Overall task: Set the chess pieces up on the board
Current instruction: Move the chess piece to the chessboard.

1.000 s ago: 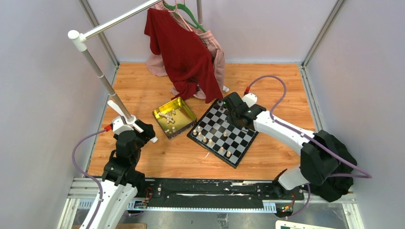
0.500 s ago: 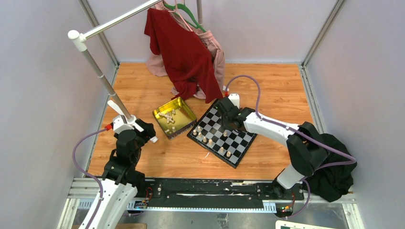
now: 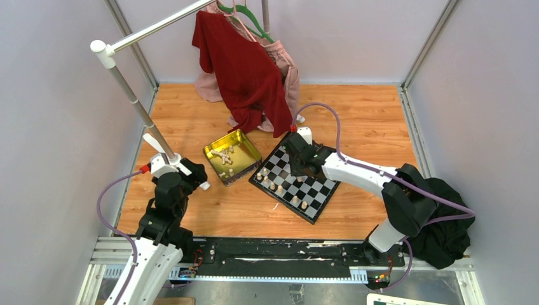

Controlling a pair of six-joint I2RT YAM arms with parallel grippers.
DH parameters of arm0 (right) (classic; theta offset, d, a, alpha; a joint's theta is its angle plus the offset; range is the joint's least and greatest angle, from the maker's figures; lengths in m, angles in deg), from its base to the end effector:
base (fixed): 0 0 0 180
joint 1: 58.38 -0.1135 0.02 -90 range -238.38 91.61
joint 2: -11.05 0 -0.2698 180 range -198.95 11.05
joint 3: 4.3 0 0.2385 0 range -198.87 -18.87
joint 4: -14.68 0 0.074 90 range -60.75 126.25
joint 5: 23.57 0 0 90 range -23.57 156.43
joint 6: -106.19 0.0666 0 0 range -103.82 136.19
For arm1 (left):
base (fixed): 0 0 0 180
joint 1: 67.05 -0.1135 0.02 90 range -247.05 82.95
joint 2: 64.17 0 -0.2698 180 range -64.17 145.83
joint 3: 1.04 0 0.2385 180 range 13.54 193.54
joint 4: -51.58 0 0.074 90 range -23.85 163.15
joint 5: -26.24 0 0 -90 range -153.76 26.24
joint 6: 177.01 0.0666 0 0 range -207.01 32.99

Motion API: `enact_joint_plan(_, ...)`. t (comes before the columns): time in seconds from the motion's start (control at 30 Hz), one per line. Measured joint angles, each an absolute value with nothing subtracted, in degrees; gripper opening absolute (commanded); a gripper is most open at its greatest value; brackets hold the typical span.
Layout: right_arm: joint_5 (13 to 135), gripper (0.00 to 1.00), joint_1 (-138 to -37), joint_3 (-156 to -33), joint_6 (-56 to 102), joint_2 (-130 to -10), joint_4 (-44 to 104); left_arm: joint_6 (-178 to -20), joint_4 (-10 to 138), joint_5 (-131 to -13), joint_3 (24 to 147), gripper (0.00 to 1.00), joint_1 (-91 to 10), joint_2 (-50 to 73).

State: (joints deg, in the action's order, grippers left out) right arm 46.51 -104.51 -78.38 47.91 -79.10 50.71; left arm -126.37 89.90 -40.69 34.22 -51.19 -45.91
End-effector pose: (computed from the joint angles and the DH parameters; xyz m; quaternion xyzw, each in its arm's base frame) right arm 0.2477 0.2249 0.2095 -0.0611 0.9312 0.0737 0.3516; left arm 0.1205 -0.0071 0.2186 -0.2752 0.7691 -0.1098 0.5663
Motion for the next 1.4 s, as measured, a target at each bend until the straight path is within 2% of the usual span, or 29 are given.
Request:
enact_joint_plan(0.8, 46.49, 0.31, -105.26, -76.69, 48.30, -79.99, 50.90, -126.37, 89.90, -40.67, 33.98, 0.89, -51.19, -46.44)
enact_joint_plan(1.0, 46.75, 0.23, -105.26, -75.99, 48.35, -80.04, 50.79, -126.37, 89.88, -40.67, 33.46, 0.89, -51.19, -46.46)
enact_joint_plan(1.13, 46.92, 0.02, -105.26, -75.97, 48.37, -80.23, 50.49, -126.35, 89.90, -40.67, 33.41, 0.89, -51.19, -46.48)
enact_joint_plan(1.4, 47.43, 0.00, -105.30, -75.95, 48.30, -80.28, 50.07, -126.37, 89.90, -40.67, 33.41, 0.89, -51.19, -46.79)
